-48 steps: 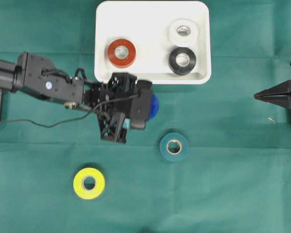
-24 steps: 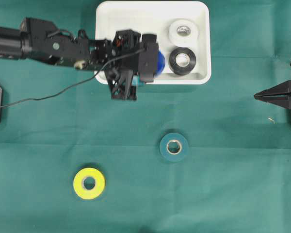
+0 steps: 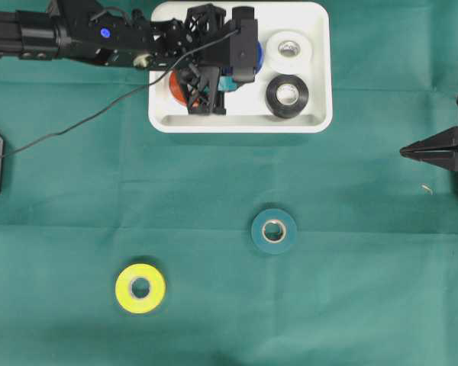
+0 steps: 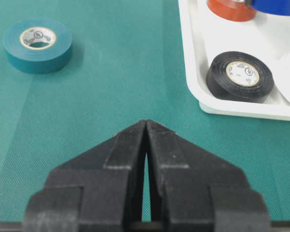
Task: Put the tape into the white case with the left arm.
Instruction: 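Lift the blue roll and carry it into the white case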
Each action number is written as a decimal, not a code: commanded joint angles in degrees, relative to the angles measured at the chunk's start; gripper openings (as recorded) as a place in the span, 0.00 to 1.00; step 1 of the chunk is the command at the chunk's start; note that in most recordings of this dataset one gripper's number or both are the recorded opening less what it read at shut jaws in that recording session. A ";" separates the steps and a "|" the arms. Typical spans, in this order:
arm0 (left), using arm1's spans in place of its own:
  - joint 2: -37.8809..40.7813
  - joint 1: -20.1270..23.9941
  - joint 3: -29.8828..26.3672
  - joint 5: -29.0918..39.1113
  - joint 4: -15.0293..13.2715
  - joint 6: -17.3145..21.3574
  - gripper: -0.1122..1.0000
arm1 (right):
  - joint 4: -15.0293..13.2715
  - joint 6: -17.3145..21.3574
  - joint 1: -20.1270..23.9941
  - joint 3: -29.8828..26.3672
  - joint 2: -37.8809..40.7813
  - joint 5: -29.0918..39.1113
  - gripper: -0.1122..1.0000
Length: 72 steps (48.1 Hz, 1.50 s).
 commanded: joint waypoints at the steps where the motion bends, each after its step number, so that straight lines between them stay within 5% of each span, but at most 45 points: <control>1: -0.62 1.14 -2.20 -0.26 0.09 0.18 0.35 | -0.09 0.00 -0.18 -0.62 0.44 -0.62 0.02; 32: 0.62 2.11 -2.64 0.18 0.09 0.26 0.35 | -0.09 0.00 -0.18 -0.62 0.44 -0.62 0.02; 34: 0.70 2.11 -2.64 0.26 0.09 0.18 0.39 | -0.09 0.00 -0.18 -0.70 0.35 -0.62 0.02; 42: 0.53 2.11 -2.64 0.26 0.09 0.18 0.84 | -0.09 0.00 -0.18 -0.62 0.44 -0.70 0.02; 47: 0.26 2.11 -2.64 0.26 0.09 0.18 0.99 | -0.09 0.00 -0.18 -0.70 0.44 -0.62 0.02; 72: -8.53 -0.97 4.39 -0.70 0.00 -0.62 1.00 | 0.00 0.00 -0.18 -0.62 0.35 -0.62 0.02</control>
